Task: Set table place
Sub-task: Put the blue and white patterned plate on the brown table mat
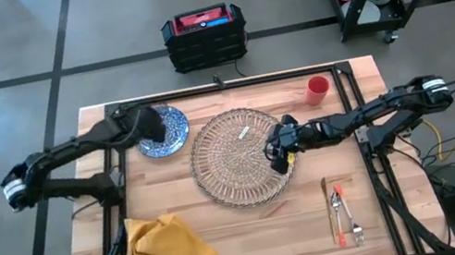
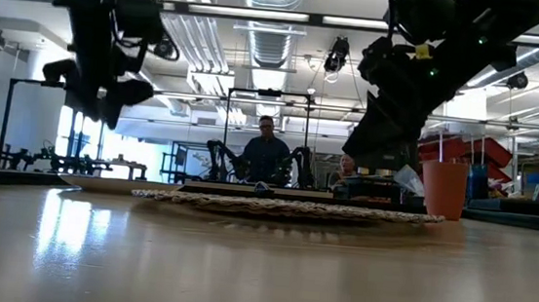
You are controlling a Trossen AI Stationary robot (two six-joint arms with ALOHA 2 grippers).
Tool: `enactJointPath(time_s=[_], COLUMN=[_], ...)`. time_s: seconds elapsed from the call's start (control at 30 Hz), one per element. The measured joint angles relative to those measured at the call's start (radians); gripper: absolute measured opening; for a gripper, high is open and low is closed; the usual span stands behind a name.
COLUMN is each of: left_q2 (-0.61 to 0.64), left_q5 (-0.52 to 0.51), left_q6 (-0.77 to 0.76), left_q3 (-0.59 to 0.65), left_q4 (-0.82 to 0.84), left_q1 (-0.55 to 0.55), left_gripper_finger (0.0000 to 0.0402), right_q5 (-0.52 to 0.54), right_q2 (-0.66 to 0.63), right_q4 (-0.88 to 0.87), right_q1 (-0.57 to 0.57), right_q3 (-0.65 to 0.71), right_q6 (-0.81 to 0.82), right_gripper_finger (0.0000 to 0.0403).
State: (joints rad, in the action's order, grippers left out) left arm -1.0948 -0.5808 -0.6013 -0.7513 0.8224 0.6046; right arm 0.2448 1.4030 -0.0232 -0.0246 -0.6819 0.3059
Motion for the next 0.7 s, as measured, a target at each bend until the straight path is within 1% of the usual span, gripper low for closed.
enactJointPath(time_s=[0.07, 0.17, 0.23, 0.3, 0.4, 0.5, 0.57, 0.7], left_q2=[0.0, -0.011, -0.026, -0.043, -0.061, -0.077, -0.092, -0.144], left_q5=[0.023, 0.023, 0.034, 0.073, 0.072, 0.071, 0.073, 0.154], left_q6=[0.02, 0.009, 0.009, 0.013, -0.003, -0.033, -0.072, -0.096], left_q3=[0.029, 0.049, 0.051, 0.05, 0.037, 0.03, 0.03, 0.06], left_q4=[-0.068, -0.124, -0.141, -0.16, -0.144, -0.14, -0.148, -0.199], left_q1=[0.084, 0.184, 0.239, 0.279, 0.279, 0.278, 0.279, 0.28], left_gripper_finger=[0.0166, 0.0161, 0.0156, 0.0154, 0.0156, 0.0167, 0.0176, 0.0189], right_q5=[-0.001, -0.016, -0.018, -0.019, -0.02, -0.023, -0.045, -0.064], right_q2=[0.006, 0.021, 0.029, 0.037, 0.044, 0.047, 0.047, 0.047], right_q4=[-0.002, -0.002, -0.002, -0.002, -0.001, -0.007, 0.001, -0.001], right_q1=[0.0, 0.0, 0.0, 0.0, 0.0, 0.002, 0.003, 0.013], right_q3=[0.0, 0.0, 0.0, 0.0, 0.0, 0.001, 0.001, 0.001], right_q6=[-0.001, 0.012, 0.02, 0.024, 0.024, 0.024, 0.026, 0.027], right_gripper_finger=[0.0156, 0.0154, 0.0151, 0.0147, 0.0142, 0.0138, 0.0136, 0.0131])
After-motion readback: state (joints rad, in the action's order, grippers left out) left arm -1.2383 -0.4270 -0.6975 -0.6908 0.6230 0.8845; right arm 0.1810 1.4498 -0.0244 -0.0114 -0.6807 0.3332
